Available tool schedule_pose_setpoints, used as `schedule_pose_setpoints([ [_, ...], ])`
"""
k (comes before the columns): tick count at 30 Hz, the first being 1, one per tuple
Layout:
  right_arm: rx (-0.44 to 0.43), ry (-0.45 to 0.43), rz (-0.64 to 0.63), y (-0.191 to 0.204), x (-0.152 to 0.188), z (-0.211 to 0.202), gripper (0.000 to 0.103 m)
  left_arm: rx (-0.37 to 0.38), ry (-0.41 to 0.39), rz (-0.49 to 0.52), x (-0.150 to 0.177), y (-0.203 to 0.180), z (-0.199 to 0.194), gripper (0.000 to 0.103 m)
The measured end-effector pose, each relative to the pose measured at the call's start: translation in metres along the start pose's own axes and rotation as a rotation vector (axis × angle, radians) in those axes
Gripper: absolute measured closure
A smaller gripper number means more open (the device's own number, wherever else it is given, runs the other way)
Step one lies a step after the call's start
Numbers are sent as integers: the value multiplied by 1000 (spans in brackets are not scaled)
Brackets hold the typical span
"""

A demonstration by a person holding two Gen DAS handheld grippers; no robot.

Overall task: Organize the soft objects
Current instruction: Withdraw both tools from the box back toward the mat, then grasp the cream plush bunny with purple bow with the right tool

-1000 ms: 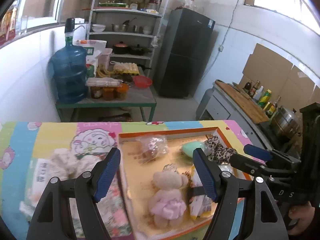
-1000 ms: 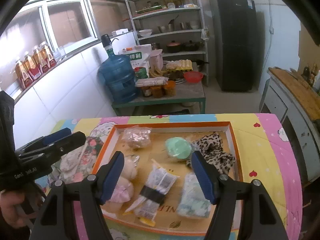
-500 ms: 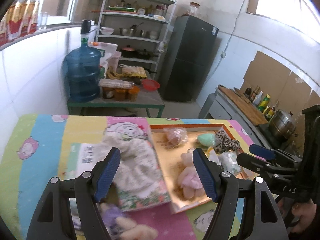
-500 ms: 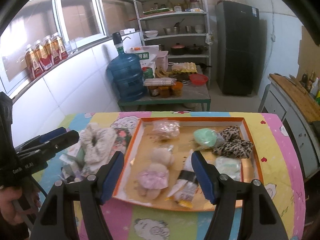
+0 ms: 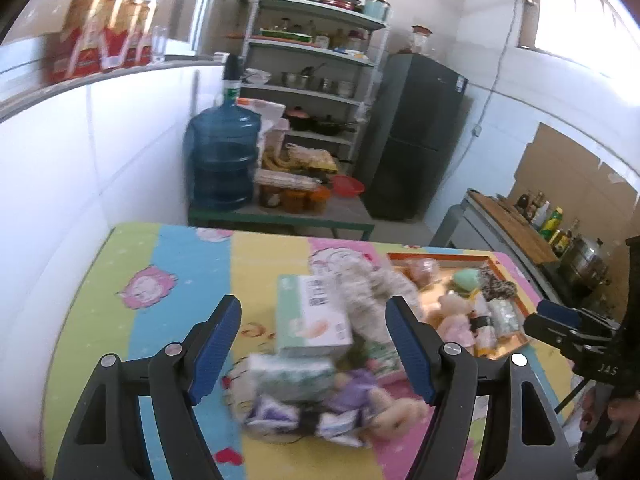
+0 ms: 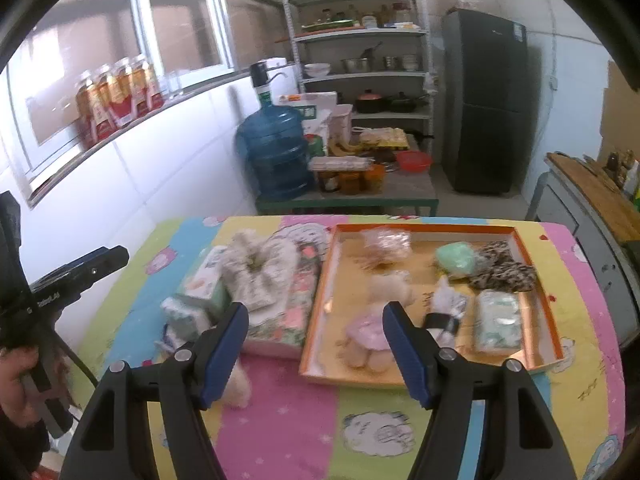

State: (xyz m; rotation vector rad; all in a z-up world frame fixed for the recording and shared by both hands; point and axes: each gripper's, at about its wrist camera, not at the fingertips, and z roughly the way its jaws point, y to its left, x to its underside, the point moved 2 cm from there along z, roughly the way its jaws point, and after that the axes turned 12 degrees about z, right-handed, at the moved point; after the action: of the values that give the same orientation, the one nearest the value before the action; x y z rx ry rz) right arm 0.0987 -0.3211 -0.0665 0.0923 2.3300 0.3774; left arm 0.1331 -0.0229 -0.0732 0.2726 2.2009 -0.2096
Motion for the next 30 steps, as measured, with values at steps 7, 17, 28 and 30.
schedule_pose_setpoints([
  [7, -76, 58, -72, 34, 23, 13, 33, -42, 22, -42, 25, 33, -9, 27],
  [17, -161, 248, -249, 65, 69, 70, 33, -91, 78, -103, 63, 51, -12, 27],
  [28, -194, 383, -363, 70, 84, 120, 37, -146, 123, -179, 90, 52, -13, 27],
  [30, -203, 410, -378, 70, 87, 127, 62, -155, 132, -189, 93, 51, -12, 27],
])
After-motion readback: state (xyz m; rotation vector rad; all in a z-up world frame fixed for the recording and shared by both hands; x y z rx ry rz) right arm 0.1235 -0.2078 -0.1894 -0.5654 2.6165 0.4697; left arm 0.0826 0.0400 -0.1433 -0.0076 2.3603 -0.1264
